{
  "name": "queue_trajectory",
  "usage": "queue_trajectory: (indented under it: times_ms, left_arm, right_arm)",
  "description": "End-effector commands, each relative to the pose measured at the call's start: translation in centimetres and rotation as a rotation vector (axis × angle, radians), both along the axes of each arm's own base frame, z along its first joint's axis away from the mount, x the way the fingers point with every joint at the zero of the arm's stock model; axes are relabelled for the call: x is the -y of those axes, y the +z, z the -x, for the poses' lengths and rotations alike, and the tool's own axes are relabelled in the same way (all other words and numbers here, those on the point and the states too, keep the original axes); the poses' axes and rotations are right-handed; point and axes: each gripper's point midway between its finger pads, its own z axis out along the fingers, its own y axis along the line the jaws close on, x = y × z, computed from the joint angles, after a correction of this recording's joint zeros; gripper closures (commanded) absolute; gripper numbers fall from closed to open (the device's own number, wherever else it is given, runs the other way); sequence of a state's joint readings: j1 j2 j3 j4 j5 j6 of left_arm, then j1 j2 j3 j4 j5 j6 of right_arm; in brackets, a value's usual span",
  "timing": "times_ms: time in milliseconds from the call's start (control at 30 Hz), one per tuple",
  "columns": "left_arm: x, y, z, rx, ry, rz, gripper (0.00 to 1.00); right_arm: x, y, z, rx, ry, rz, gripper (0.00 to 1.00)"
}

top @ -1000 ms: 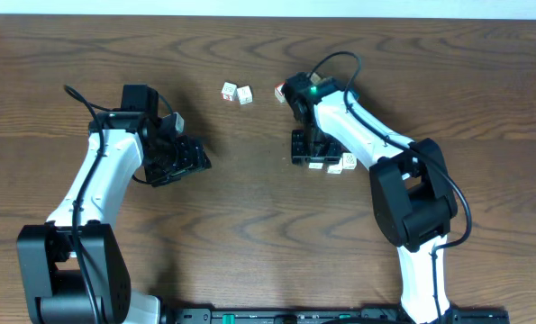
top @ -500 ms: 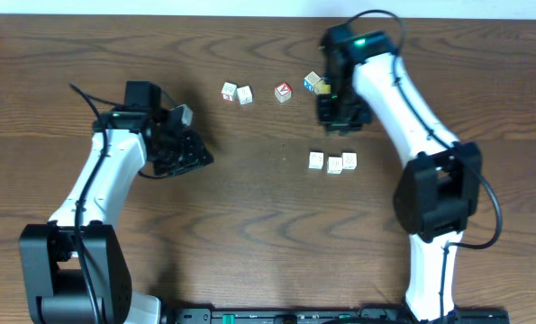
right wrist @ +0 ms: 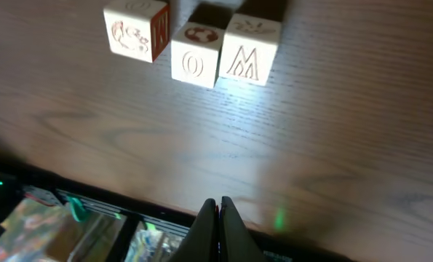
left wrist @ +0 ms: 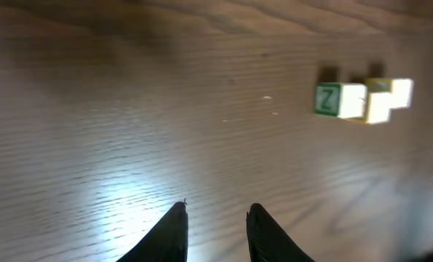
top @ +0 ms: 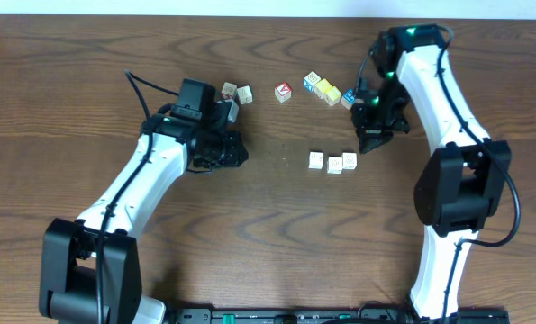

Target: Lift 3 blocks

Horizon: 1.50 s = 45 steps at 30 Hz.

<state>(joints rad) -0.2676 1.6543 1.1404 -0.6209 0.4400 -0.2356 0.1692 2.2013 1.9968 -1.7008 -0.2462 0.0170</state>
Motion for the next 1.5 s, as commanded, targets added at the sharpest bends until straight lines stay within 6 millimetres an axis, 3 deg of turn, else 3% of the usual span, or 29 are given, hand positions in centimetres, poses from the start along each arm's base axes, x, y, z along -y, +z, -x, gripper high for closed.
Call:
queue_trajectory:
  times_ms: [0,167,333,467,667,867,1133,1467]
  left_arm:
    - [-1.9,-0.6,-0.9,0.017,0.069,-0.111,0.71]
    - [-2.5,-0.8,-1.0,0.023,0.085,-0.148,0.62]
    - [-2.5,-0.8,-1.1,0.028,0.085,-0.147,0.50]
    - [-2.5,-0.8,-1.1,0.028,0.085,-0.146,0.46]
    - [-2.5,-0.8,-1.0,0.024,0.084,-0.147,0.45]
    - [-2.6,-0.9,-0.8,0.012,0.084,-0.151,0.44]
    - [-2.6,-0.9,-0.7,0.011,0.083,-0.151,0.44]
    - [-2.6,-0.9,-0.7,0.012,0.083,-0.151,0.44]
  right_arm:
    - [0.2,0.9,0.9,0.018,0.019,0.029,0.98]
    - [0.3,1.4,3.1,0.028,-0.001,0.037,0.99]
    - [-0.8,-0.7,5.2,0.119,-0.063,0.015,0.99]
    - [-3.9,-2.3,5.0,0.228,-0.115,-0.113,0.99]
    - [-2.3,-6.1,5.1,0.295,-0.155,0.107,0.99]
    - [-1.9,-7.5,5.2,0.330,-0.186,0.179,0.99]
    - [-2.6,-10.1,4.8,0.390,-0.209,0.133,0.99]
    - [-3.4,-10.4,4.1,0.440,-0.165,0.111,0.99]
